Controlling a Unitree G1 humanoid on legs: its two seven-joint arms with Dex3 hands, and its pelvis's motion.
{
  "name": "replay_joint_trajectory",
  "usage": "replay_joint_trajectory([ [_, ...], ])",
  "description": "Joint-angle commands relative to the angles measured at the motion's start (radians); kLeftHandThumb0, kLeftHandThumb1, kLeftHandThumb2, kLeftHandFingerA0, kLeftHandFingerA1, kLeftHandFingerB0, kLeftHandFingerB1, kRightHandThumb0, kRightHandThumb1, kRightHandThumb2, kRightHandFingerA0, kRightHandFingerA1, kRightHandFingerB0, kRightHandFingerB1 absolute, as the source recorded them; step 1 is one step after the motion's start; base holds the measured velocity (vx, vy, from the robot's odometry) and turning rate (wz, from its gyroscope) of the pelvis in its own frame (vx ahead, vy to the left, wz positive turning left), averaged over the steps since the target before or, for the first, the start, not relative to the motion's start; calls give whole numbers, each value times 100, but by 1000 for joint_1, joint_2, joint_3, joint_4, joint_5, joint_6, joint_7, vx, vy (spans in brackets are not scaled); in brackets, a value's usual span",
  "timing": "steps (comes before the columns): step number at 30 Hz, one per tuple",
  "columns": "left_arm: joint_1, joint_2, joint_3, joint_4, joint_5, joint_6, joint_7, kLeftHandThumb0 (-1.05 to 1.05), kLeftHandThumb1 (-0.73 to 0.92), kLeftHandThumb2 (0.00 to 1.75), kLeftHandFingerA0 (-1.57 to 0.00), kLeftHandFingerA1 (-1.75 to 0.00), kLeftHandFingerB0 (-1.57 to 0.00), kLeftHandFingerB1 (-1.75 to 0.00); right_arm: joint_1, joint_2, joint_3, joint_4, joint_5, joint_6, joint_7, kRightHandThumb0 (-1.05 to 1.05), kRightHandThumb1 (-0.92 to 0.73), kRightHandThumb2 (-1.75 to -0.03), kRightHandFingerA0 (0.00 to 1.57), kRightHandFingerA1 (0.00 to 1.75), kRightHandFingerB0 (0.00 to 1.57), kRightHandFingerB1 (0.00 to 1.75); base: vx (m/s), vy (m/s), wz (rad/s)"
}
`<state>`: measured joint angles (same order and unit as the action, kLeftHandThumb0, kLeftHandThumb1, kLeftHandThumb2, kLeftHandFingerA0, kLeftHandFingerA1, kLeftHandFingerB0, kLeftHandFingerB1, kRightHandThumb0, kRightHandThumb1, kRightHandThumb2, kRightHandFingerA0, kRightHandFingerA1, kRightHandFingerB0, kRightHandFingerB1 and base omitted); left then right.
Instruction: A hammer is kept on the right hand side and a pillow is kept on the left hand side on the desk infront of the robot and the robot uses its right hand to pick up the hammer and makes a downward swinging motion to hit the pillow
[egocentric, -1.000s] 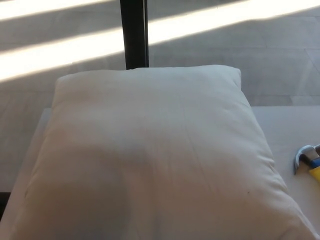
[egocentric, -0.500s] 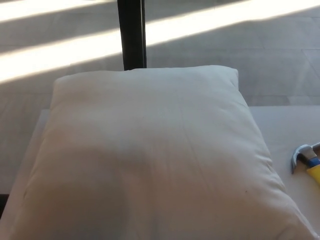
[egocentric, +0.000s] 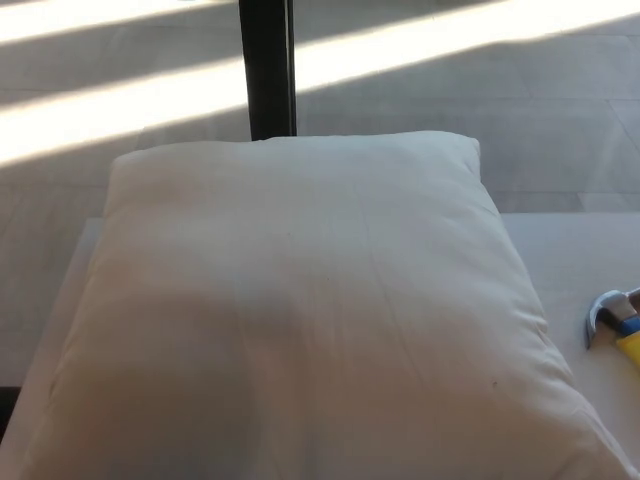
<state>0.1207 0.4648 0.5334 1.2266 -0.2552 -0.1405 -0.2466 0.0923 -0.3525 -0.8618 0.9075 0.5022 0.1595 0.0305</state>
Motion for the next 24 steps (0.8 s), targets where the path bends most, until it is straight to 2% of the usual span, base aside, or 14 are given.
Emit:
replay_joint_trajectory([
  [1, 11, 22, -42, 1, 39, -17, 26, -53, 74, 62, -72, -61, -63, -54, 25, -6, 23, -39, 15, 7, 37, -54, -74, -62, 68, 58, 46, 41, 0, 0, 0],
  [2, 0, 17, -3, 5, -11, 18, 18, -49, 68, 60, -71, -62, -65, -58, 23, -9, 27, -32, 12, 6, 30, -55, -73, -62, 71, 57, 47, 41, 0, 0, 0],
  [5, -3, 18, 1, 4, -20, 30, -1, -51, 72, 62, -67, -64, -56, -55, 30, -10, 45, -32, 8, -4, 49, -55, -74, -62, 67, 56, 47, 41, 0, 0, 0],
  [6, -2, 22, -27, 7, 13, 12, 25, -52, 74, 62, -72, -62, -58, -53, 30, -12, 52, -29, 7, -5, 57, -56, -60, -92, 59, 64, 40, 53, 0, 0, 0],
  [9, 0, 15, 4, 3, -28, 12, -14, -48, 73, 61, -67, -66, -60, -61, 36, -13, 75, -36, -1, -7, 65, -58, -61, -91, 60, 64, 40, 53, 0, 0, 0],
  [10, 3, 16, -4, 2, -19, 7, -13, -51, 74, 62, -66, -63, -57, -57, 35, -14, 79, -35, -2, -6, 60, -53, -74, -62, 69, 54, 46, 40, 0, 0, 0],
  [11, 5, 16, -6, -2, -15, 9, -5, -50, 71, 61, -71, -63, -61, -57, 33, -16, 85, -32, -6, 0, 51, -52, -74, -63, 69, 52, 47, 39, 0, 0, 0],
  [13, 1, 19, -8, 2, -14, 25, 0, -52, 74, 62, -69, -62, -57, -54, 36, -20, 101, -31, -18, 3, 51, -53, -74, -63, 70, 54, 48, 40, 0, 0, 0],
  [17, -2, 14, 10, 4, -30, 31, 9, -49, 71, 61, -73, -67, -64, -60, 57, -29, 160, -55, -54, 11, 50, -52, -71, -62, 74, 58, 51, 42, 0, 0, 0],
  [18, 2, 15, -2, 0, -17, 20, 1, -51, 73, 62, -69, -67, -60, -59, 58, -30, 166, -58, -57, 17, 41, -55, -57, -90, 71, 68, 43, 54, 0, 0, 0],
  [19, 5, 16, -9, -3, -11, 17, -2, -51, 74, 62, -67, -65, -57, -57, 61, -31, 174, -61, -60, 20, 39, -51, -69, -61, 77, 59, 49, 44, 0, 0, 0],
  [22, 11, 19, -23, -10, -1, 9, -1, -51, 74, 62, -68, -64, -60, -57, 71, -33, 189, -68, -60, 20, 51, -50, -68, -61, 75, 60, 57, 45, 0, 0, 0],
  [24, -4, 15, 10, 2, -40, 39, -4, -47, 72, 61, -69, -65, -59, -57, 71, -35, 193, -70, -57, 29, 51, -50, -68, -61, 77, 62, 56, 43, 0, 0, 0],
])
